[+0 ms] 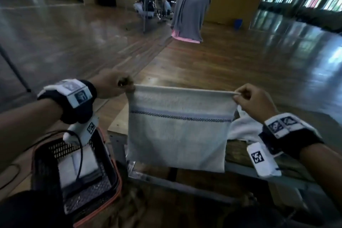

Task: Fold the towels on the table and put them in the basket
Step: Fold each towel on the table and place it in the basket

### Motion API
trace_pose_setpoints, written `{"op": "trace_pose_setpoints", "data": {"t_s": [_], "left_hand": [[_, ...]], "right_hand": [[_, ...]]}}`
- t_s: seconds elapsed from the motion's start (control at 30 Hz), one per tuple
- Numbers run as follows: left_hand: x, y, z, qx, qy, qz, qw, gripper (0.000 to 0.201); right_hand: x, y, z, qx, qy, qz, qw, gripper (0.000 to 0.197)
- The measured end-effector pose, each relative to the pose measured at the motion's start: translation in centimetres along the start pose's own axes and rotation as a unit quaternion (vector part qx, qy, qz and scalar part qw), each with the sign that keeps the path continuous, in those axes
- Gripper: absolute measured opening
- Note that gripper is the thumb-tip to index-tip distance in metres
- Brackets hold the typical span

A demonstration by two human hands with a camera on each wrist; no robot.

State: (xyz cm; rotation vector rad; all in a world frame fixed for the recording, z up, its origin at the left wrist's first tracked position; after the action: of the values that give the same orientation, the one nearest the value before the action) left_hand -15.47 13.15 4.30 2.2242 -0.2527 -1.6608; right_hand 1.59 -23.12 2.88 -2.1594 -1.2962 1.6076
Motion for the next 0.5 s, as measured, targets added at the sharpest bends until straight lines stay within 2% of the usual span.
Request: {"op": "trace_pose_setpoints", "data": {"t_s": [0.1,0.2,0.3,0.37,0.5], "left_hand": [[6.9,-2.3,2.1,-0.031,-0.039,-0.001,0.999,0.011],[11.8,-3.5,3.8,-0.022,-0.051,0.018,0.998,0.014],[14.4,-4.2,4.6,-0.013,-0.1,-0.009,0.995,0.034],[14.8,-4.3,5.3,-0.014,-0.115,-0.034,0.993,0.034],[13.7,-3.5,6.7,0.0,-0.152,-0.065,0.986,0.016]], "right_hand": [[5.0,3.5,3.1,0.027,-0.087,0.096,0.991,0.01],[8.2,6.1,5.3,0.024,-0.189,0.201,0.961,0.004],[10.2,7.5,6.8,-0.022,-0.265,0.243,0.933,0.026],[10.8,7.6,7.8,-0.035,-0.246,0.223,0.943,0.029],[10.8,7.2,9.5,-0.033,-0.207,0.221,0.952,0.02]]}}
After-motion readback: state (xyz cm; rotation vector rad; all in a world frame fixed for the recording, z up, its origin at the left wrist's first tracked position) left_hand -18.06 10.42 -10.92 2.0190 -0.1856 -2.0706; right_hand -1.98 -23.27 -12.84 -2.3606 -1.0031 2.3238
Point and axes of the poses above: each hand's wrist, its own z-axis away from the middle knuckle, its own x-axis out of the palm, y = z × x, the point moved 1 cm from there along -z, towards the middle knuckle, and after that the axes turned 3 degrees about y, right-handed, at the moved point
